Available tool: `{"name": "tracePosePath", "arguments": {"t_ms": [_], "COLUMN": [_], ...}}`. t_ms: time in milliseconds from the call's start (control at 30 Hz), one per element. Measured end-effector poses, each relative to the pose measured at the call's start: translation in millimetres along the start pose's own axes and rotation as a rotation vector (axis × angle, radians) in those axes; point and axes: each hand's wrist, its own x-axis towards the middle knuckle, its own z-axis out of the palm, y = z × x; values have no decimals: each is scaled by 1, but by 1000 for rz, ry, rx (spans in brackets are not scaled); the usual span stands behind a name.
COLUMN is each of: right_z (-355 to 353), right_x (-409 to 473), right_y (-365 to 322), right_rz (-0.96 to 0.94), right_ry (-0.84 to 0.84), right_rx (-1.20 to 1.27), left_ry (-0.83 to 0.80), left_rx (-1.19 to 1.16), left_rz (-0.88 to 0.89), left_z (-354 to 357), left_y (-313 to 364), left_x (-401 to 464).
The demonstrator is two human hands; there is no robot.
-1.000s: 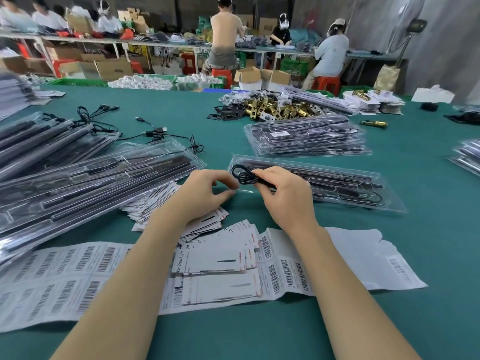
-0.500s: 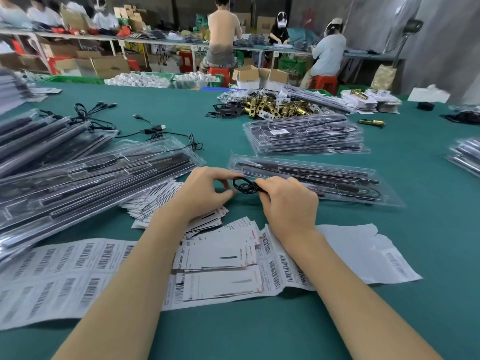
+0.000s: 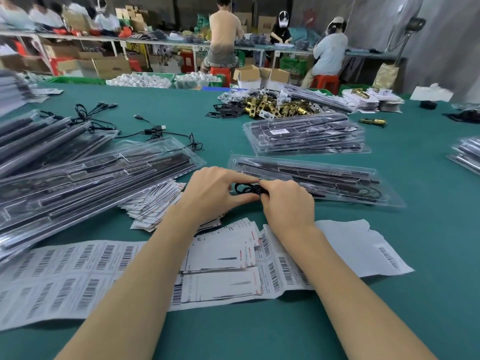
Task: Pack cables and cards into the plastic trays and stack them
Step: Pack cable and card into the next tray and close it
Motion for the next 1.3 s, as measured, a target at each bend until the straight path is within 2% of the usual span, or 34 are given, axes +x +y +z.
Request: {"name": "tracePosePath", "arguments": {"t_ms": [167, 300, 567, 767, 1033, 1167, 1300], "right_z": [-4, -9, -8, -3, -4, -3, -4], "right_x": [-6, -11, -17, -17, -17, -17, -17], "right_y": [12, 17, 11, 20, 25, 25, 20], "right_rz": [-117, -106, 27, 162, 186, 202, 197], "right_ry": [-32, 21, 36, 30, 122, 72, 11], "right_rx": [110, 178, 66, 143, 264, 218, 146], "left_ry": [-17, -32, -24, 29, 67, -49, -205], "left_rx": [78, 169, 332, 314, 182, 245, 204], "left_rz": [-16, -37, -133, -203, -214, -148, -22], "left_z": [1, 5, 10, 13, 20, 17, 24], "left_y": [5, 9, 21, 28, 33, 35, 37], "left_x": [3, 7, 12, 16, 14, 12, 6]}}
